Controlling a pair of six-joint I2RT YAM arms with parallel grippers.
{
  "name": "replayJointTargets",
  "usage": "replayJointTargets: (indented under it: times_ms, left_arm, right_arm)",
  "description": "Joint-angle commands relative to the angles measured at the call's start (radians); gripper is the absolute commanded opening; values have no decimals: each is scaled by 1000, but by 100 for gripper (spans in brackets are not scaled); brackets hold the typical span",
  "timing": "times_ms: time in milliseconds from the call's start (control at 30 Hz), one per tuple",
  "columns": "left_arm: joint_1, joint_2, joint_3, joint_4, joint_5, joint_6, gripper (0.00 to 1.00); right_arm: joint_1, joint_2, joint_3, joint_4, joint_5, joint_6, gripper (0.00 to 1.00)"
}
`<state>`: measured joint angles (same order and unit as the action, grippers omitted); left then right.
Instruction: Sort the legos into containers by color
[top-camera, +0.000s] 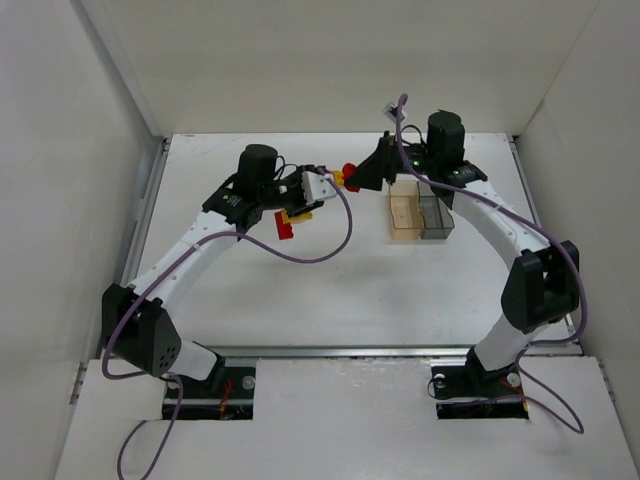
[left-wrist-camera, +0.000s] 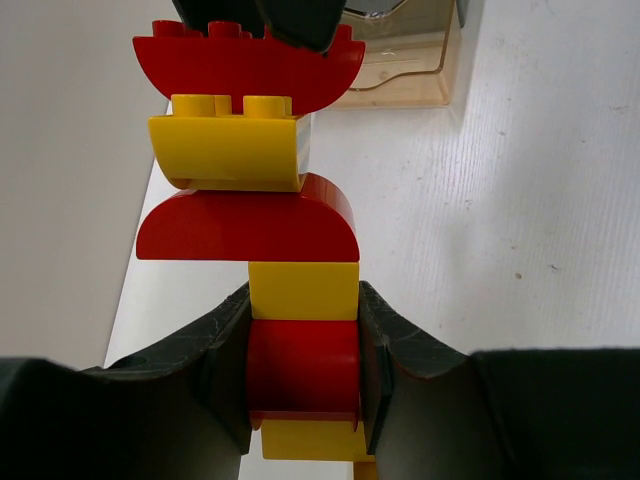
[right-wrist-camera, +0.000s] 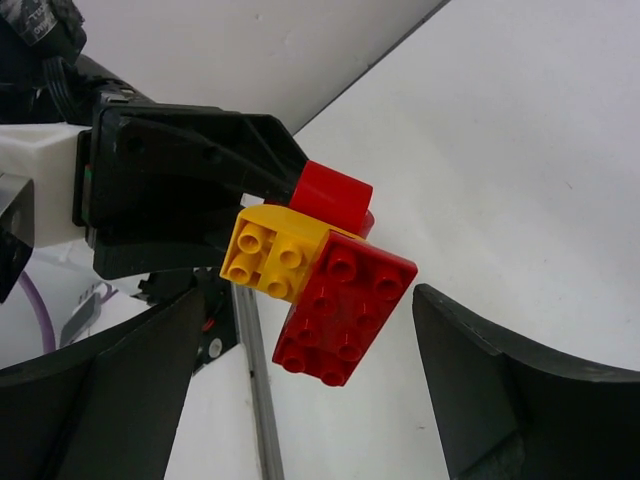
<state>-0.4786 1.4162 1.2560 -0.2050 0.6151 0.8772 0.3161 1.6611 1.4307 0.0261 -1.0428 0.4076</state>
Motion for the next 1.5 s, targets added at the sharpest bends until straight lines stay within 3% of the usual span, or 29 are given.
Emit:
replayJointTargets:
  times_ms: [0, 167, 300, 333, 400, 433, 533, 733, 1000, 1300, 1467]
  left_arm:
    - [-11, -46, -1, 67, 12, -29, 0]
    - [-11, -56, -21, 76, 12, -29, 0]
    - [-11, -56, -21, 85, 3, -38, 0]
    - [-11, -56, -21, 85, 3, -38, 0]
    - [-11, -56, -21, 85, 3, -50, 0]
    - [-11, -56, -21, 85, -6, -50, 0]
    - [-11, -56, -30, 95, -40, -96, 0]
    - [-11, -37, -70, 85, -159, -156, 0]
    - [-11, -19, -121, 58, -216, -147, 0]
    - [-11, 122, -161, -102, -326, -72, 0]
    - [-11, 220, -152, -165, -347, -63, 16]
  right_arm:
    - [8, 14, 22, 81, 10, 28, 88]
    - [8, 35, 22, 81, 32, 46, 73]
    - [8, 35, 22, 81, 41, 46, 52]
    - [8, 35, 22, 81, 41, 46, 40]
    - [8, 35, 22, 81, 32, 37, 27]
    - [8, 35, 22, 81, 32, 37, 15]
    - [8, 26, 22, 81, 32, 37, 0]
    - [-55, 8, -39, 81, 72, 121, 0]
    - [-101, 19, -98, 81, 122, 165, 0]
    - [-101, 62, -130, 81, 122, 177, 0]
    - [-101, 62, -130, 81, 131, 177, 0]
